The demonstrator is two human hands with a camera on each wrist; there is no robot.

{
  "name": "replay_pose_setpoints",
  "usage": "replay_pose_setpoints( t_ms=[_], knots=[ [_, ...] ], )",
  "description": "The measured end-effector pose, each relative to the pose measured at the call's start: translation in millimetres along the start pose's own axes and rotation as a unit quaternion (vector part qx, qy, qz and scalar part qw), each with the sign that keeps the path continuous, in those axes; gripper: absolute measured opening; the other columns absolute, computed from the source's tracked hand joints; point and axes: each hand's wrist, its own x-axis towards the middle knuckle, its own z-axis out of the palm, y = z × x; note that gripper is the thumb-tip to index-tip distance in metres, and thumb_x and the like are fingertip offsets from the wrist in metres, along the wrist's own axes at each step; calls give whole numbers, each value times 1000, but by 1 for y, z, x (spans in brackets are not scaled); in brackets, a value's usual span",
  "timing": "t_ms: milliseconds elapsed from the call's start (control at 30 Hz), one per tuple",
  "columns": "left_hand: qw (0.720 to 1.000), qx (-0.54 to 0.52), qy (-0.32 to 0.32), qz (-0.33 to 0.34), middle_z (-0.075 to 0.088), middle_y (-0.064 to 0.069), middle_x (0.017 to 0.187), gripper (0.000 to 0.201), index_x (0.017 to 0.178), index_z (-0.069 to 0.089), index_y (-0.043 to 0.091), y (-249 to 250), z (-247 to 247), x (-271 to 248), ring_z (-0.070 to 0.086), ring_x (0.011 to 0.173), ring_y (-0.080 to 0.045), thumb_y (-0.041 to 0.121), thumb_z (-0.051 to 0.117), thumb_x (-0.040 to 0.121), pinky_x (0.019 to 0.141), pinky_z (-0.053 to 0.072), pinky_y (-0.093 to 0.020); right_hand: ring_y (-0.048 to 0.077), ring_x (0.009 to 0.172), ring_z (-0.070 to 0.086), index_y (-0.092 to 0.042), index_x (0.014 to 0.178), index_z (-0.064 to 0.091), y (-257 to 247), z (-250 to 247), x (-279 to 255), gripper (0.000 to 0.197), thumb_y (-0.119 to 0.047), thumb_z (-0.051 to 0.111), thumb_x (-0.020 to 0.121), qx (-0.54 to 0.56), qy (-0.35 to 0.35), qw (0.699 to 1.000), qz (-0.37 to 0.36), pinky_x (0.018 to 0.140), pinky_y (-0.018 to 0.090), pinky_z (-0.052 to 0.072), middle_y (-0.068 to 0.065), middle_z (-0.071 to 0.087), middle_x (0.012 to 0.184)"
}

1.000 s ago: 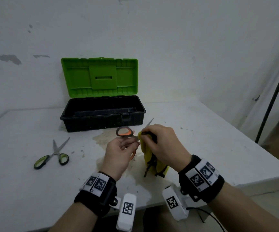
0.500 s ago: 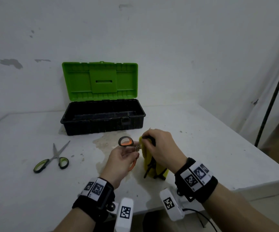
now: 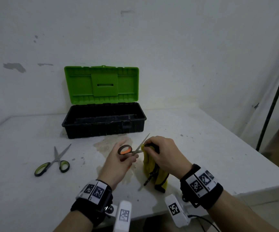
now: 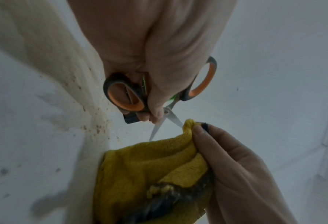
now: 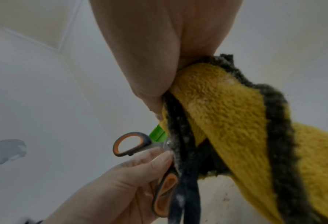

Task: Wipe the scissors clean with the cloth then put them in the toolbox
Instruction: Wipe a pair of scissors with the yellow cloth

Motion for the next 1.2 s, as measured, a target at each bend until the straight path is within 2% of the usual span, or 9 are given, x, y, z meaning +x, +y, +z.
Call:
replay_pose_setpoints(
  t_ms=[67, 167, 300, 433, 533, 633, 733, 967, 1200],
  knots=[
    [1000, 19, 13, 17, 76, -4, 84, 27, 106, 63, 14, 5, -1, 0, 73, 78, -5, -3, 71, 86, 68, 53, -18, 4, 83, 56, -23, 96, 68, -3, 2, -2, 9, -24, 60, 93, 8, -7, 1000, -26, 73, 10, 42, -11, 66, 90],
    [996, 77, -3, 38, 77, -7, 78, 1, 85, 71, 0, 7, -2, 1, 72, 78, -17, 1, 71, 85, 74, 52, -27, 4, 85, 56, -23, 96, 68, -6, 8, -3, 8, -23, 60, 93, 16, -7, 999, -42, 75, 13, 44, -10, 65, 91],
    [996, 75, -44, 27, 77, -11, 88, 8, 95, 71, 1, 11, -2, -3, 75, 84, -24, 2, 64, 92, 77, 58, -33, 5, 83, 55, -23, 97, 67, -8, 16, -5, 10, -25, 58, 93, 15, -3, 999, -37, 75, 21, 47, -8, 64, 90],
    [995, -15, -84, -43, 75, -15, 104, 14, 112, 62, 3, 12, -5, -3, 75, 89, -26, 7, 53, 102, 86, 60, -45, 7, 81, 55, -23, 95, 67, -8, 13, -6, 8, -24, 59, 93, 17, 17, 999, -27, 74, 26, 48, -7, 64, 87],
    [991, -78, -86, -70, 73, -12, 100, 15, 109, 64, 3, 12, -7, -2, 68, 81, -20, 8, 52, 102, 76, 60, -38, 5, 82, 55, -23, 96, 67, -8, 9, -5, 9, -25, 60, 93, 19, 20, 999, -27, 75, 20, 46, -9, 65, 89],
    [990, -101, -70, -68, 72, -6, 87, 13, 102, 68, 6, 12, -5, 1, 60, 74, -14, 3, 56, 99, 63, 48, -26, 3, 82, 56, -24, 98, 68, -8, 6, -3, 10, -26, 61, 93, 25, 13, 999, -25, 73, 10, 42, -11, 66, 90],
    [994, -68, -69, -40, 67, -2, 77, 14, 98, 71, 5, 10, -6, 3, 54, 70, -11, -2, 59, 95, 57, 43, -19, 4, 82, 58, -25, 96, 70, -3, 3, 1, 9, -28, 62, 91, 25, 4, 1000, -16, 73, 11, 42, -11, 67, 89],
    [996, -59, -38, -49, 71, -4, 85, 20, 111, 60, 12, 10, -7, 4, 58, 72, -13, 6, 67, 93, 57, 48, -23, 3, 83, 58, -24, 95, 69, 2, -3, 1, 7, -28, 64, 91, 33, 38, 999, -15, 74, 13, 44, -12, 67, 90],
    [994, -59, -62, -66, 71, -6, 85, 19, 110, 72, 8, 6, -9, 6, 57, 71, -13, 9, 69, 91, 56, 48, -21, 3, 83, 58, -22, 98, 71, 1, -3, -5, 11, -27, 65, 91, 14, 5, 998, -53, 75, 17, 47, -10, 67, 91]
  ],
)
